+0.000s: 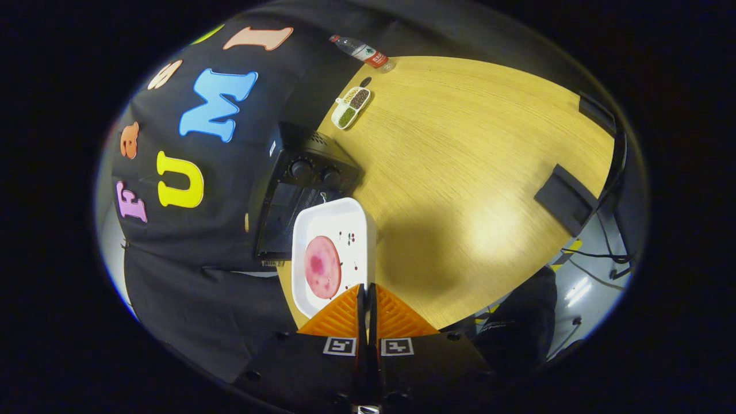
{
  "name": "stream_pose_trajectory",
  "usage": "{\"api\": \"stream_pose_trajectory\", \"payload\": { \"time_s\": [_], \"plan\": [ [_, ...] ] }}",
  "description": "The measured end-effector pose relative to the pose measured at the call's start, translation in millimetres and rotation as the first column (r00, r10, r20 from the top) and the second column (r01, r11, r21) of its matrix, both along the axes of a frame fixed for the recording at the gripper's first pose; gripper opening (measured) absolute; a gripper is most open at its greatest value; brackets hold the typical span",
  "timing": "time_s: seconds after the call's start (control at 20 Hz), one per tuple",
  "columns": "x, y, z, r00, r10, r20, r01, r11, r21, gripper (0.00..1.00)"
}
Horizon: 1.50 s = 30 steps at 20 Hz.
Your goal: Open the toaster oven, put the food inside, and close the toaster oven door.
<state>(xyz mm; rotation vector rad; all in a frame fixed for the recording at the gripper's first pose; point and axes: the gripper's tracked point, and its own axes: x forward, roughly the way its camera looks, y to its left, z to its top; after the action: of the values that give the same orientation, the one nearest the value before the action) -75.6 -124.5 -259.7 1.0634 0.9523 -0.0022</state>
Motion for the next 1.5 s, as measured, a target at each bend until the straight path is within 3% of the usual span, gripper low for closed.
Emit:
{"api": "stream_pose_trajectory", "payload": {
  "time_s": [0.35,0.7,1.15,1.5],
  "plan": [
    [16,53,13,0.999,0.052,0.017,-0.052,0.999,0.015,0.02],
    [46,104,9,0.987,0.161,0.026,-0.161,0.987,-0.001,0.02],
    [121,145,-29,0.988,0.152,-0.012,-0.152,0.988,0.028,0.02],
    [170,152,-59,0.999,0.045,-0.017,-0.044,0.999,0.017,0.02]
  ]
}}
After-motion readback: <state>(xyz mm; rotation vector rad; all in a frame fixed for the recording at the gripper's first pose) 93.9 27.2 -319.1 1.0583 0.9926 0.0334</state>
